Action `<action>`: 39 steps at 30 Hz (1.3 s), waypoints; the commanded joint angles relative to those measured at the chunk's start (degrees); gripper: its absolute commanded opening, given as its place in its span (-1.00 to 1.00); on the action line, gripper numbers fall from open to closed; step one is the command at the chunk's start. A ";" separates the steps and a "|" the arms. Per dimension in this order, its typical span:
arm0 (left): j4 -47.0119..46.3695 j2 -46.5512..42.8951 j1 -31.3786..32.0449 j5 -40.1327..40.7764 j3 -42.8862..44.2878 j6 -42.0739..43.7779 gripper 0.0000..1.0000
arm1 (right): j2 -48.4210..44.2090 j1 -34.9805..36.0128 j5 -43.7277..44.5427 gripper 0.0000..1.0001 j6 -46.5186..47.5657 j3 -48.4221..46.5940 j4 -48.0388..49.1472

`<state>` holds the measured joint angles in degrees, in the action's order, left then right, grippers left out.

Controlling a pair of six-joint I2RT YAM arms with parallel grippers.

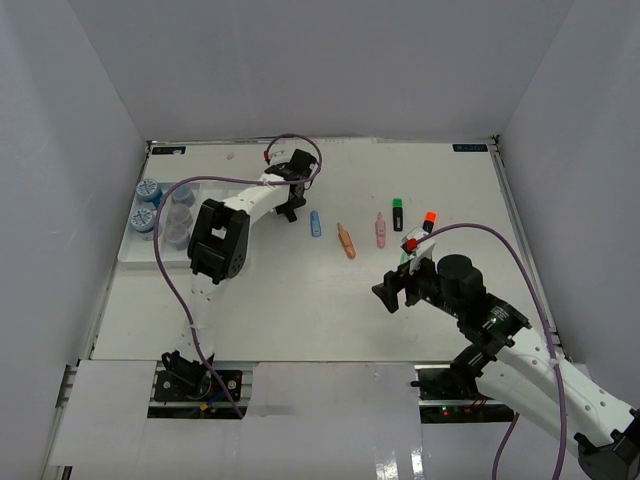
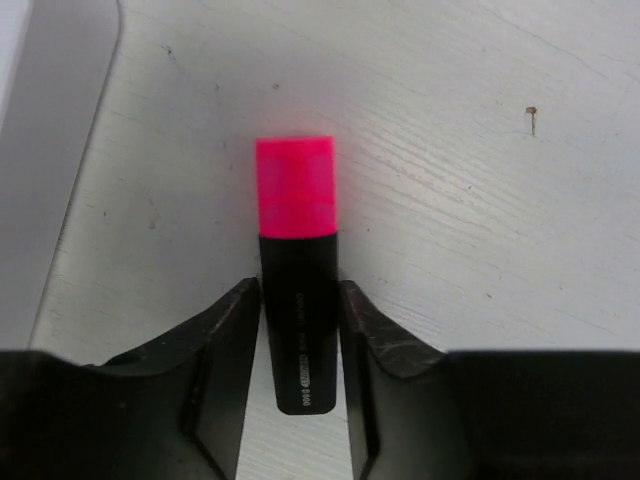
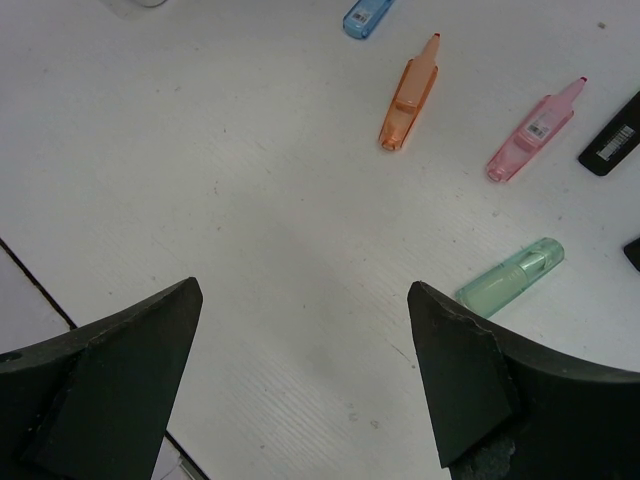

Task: Sort the stationery into containers
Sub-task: Pick up the pen from the center of the board, then place the pen in the storage box.

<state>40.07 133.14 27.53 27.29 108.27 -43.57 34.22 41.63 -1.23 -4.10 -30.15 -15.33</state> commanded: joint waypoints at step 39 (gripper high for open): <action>-17.23 -29.78 -24.72 -15.16 -30.40 35.93 0.62 | 3.66 -0.14 0.97 0.80 -0.20 -0.70 2.15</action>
<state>23.59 104.25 3.09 13.78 76.18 -7.07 36.93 41.63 -1.21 -4.08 -30.15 -14.92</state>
